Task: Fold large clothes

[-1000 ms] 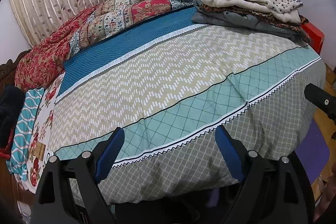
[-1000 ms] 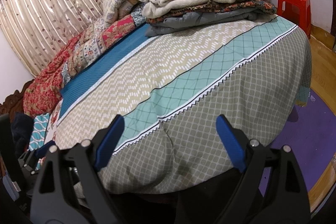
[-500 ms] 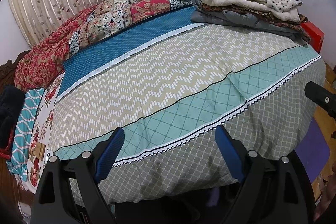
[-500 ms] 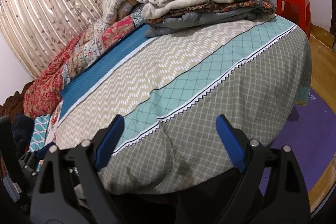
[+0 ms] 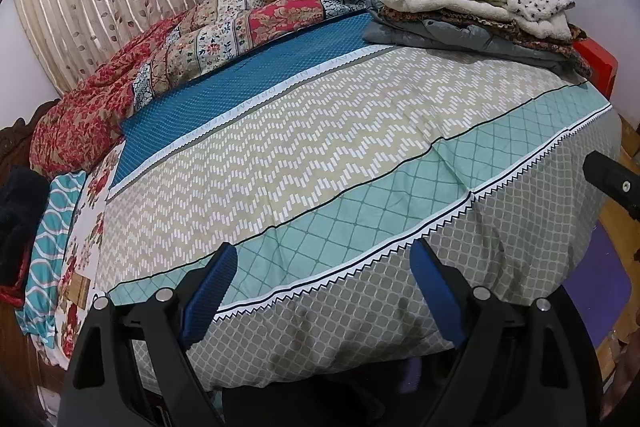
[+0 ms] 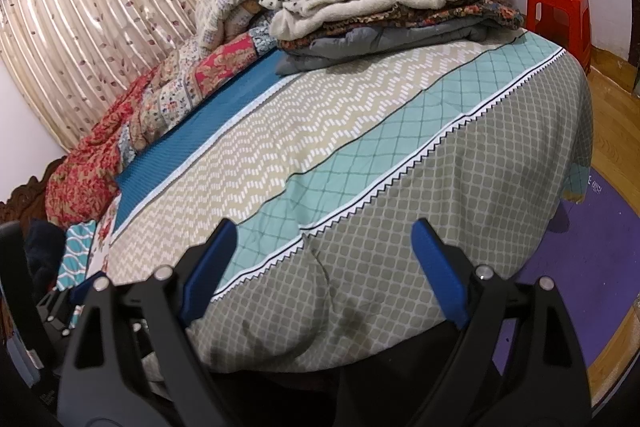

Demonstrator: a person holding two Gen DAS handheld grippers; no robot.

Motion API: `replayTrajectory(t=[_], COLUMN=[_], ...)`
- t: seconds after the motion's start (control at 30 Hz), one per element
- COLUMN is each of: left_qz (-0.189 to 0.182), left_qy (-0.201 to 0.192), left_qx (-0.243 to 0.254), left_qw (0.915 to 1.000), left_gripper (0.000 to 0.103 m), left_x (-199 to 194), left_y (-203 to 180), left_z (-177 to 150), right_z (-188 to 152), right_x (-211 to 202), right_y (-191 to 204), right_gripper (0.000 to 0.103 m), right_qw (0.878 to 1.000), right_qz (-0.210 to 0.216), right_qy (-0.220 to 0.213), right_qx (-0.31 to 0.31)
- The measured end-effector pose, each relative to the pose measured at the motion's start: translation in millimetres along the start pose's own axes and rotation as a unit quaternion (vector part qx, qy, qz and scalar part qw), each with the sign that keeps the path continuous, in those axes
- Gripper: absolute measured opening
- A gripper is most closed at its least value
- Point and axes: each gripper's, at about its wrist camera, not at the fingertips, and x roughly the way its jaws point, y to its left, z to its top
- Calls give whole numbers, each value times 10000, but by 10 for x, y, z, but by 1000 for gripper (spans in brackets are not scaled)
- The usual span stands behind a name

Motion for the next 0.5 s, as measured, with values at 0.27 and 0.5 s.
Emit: replayTrajectory(t=[0.27, 0.5], left_qz=[2, 1], left_qy=[-3, 1], left_qx=[99, 99], left_qw=[10000, 10000], left_gripper=[14, 14], left_x=[-18, -18], left_y=[31, 31], left_z=[14, 17], right_z=[8, 3], right_x=[11, 8], right_y=[-4, -16], right_gripper=[85, 85], right_qw=[10000, 10000], right_qz=[7, 11], right_qy=[3, -2], right_qx=[0, 2])
